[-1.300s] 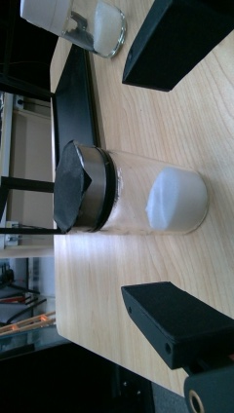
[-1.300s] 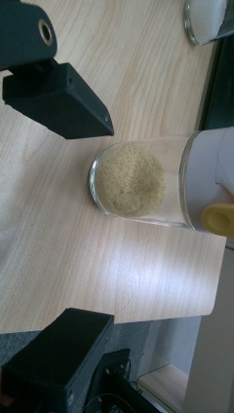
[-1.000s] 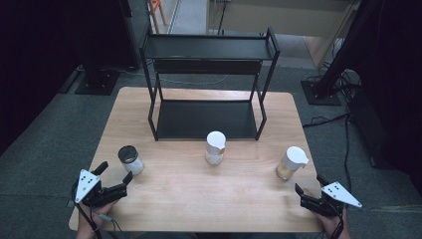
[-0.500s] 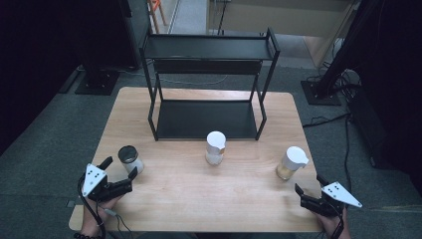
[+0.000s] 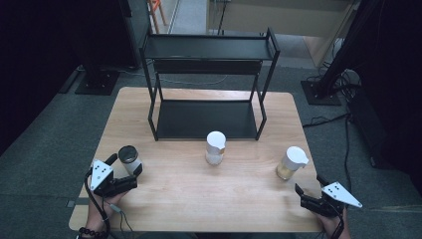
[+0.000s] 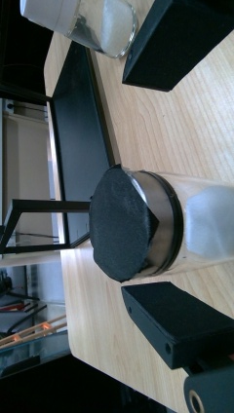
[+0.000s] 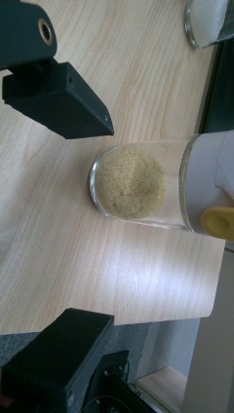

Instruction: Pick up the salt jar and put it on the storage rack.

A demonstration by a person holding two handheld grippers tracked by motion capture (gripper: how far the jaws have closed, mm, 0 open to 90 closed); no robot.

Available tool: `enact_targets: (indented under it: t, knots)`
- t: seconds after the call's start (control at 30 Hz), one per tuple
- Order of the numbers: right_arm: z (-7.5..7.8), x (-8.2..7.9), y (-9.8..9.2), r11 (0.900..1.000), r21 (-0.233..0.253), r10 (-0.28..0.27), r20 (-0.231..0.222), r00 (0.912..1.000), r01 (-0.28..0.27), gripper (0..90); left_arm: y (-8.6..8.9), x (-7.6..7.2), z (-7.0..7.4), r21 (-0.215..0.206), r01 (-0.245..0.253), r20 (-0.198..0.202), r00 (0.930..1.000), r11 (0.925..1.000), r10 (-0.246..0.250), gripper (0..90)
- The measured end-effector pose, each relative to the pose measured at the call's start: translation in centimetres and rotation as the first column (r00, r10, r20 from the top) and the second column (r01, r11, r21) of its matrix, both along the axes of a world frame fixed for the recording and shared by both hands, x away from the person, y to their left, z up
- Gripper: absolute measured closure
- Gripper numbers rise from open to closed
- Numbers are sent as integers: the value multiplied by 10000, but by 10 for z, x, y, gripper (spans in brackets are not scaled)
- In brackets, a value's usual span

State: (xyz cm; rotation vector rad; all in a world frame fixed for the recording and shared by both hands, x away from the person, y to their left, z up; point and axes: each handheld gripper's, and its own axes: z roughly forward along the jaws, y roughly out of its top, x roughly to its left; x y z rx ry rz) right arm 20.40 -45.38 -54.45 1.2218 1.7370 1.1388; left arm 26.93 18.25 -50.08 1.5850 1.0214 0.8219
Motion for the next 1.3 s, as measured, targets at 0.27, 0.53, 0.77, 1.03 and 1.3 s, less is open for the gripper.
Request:
enact_targets:
  t: [0.27, 0.53, 0.77, 1.03, 1.3]
  knots:
    - [0, 0, 0, 10000, 6, 0, 4, 10000, 0, 111, -3, 13, -3, 81, -468, -257, 9986, 9989, 469, 52]
    - [0, 0, 0, 10000, 25, 19, 21, 10000, -19, 111, -2, 25, -10, 162, -1054, -537, 9929, 9943, 1061, 136]
    - [0, 0, 0, 10000, 32, 41, 25, 10000, -41, 111, -3, 28, -13, 167, -1204, -595, 9908, 9926, 1211, 159]
    - [0, 0, 0, 10000, 17, 31, 24, 10000, -31, 111, -3, 30, -14, 174, -1220, -594, 9906, 9924, 1228, 243]
    - [0, -1, 0, 10000, -20, 41, 26, 10000, -41, 111, -5, 30, -12, 222, -1006, -601, 9930, 9947, 1018, 318]
